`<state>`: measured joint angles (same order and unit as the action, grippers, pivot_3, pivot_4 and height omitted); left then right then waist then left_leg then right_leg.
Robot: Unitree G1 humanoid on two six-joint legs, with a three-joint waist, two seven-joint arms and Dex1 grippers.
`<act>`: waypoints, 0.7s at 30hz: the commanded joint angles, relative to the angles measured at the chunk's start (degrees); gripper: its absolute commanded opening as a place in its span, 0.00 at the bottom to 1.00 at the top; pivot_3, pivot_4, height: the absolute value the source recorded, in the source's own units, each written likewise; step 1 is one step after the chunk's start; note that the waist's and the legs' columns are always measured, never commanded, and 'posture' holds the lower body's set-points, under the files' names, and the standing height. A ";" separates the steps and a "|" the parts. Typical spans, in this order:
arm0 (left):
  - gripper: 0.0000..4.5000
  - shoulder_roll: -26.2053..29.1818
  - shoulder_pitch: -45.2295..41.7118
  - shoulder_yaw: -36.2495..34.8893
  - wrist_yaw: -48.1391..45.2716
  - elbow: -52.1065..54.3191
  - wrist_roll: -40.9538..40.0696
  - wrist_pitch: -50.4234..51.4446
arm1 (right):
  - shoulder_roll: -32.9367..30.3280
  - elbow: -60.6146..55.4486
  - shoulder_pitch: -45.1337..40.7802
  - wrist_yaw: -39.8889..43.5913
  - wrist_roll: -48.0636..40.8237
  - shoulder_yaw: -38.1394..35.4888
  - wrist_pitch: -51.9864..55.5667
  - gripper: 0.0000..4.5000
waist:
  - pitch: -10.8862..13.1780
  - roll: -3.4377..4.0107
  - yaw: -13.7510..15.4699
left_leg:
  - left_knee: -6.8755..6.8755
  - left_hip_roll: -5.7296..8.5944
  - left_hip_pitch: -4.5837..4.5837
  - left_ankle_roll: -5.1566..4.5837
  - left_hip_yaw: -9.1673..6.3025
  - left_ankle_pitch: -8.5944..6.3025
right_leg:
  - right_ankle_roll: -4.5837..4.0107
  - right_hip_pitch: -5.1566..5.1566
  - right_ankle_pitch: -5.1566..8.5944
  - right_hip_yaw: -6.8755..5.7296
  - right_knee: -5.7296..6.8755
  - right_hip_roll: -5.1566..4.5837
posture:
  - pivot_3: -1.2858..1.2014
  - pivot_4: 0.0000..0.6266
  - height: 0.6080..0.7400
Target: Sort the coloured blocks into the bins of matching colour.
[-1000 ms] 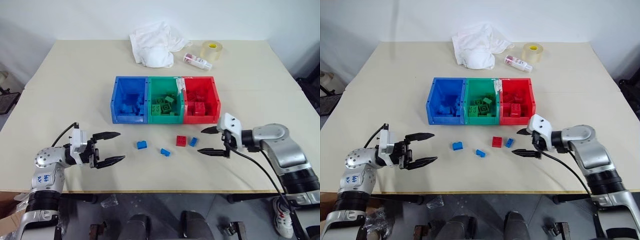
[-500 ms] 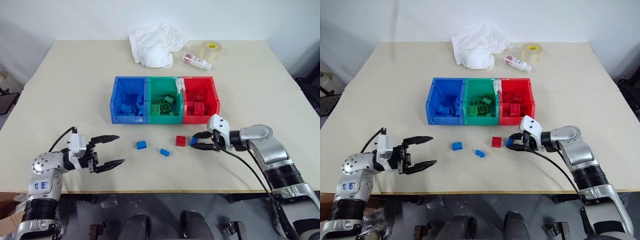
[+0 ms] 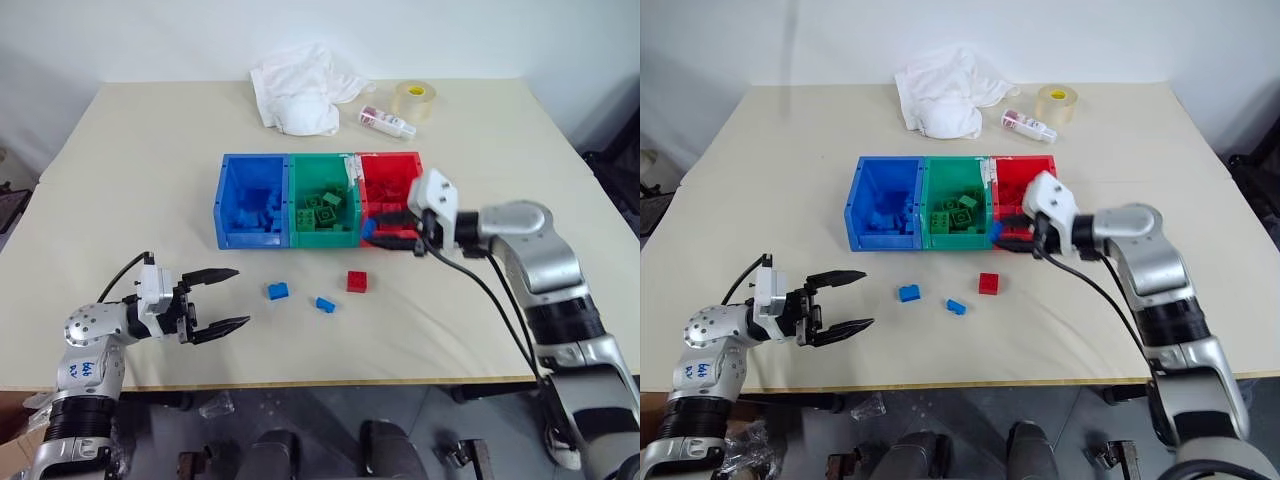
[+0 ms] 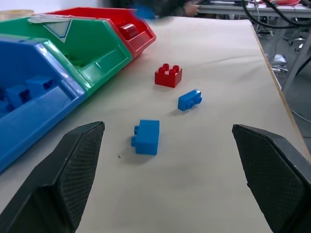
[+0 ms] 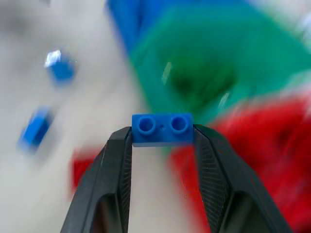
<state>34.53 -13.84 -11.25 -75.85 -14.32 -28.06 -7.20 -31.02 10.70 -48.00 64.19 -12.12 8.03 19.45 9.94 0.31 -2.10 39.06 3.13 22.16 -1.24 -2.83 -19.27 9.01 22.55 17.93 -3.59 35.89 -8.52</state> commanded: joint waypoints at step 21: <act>1.00 -0.16 -1.65 -0.84 0.37 -0.33 -0.74 -1.84 | 26.34 47.82 -28.26 -13.60 8.85 -0.26 -28.08 0.99 | 0.00 0.02 -2.73 | -0.10 0.16 0.02 0.03 -0.64 0.01 | -0.01 0.00 0.00 -0.15 0.37 -0.01 | 0.52 0.24 1.00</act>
<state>34.22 -15.93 -11.21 -75.56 -16.19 -28.00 -8.27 -3.47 61.79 -76.10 48.79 -2.49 8.98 -7.35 9.94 0.33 -4.83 38.96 3.29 22.17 -1.21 -3.48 -19.25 9.00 22.57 17.92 -3.74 36.29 -8.53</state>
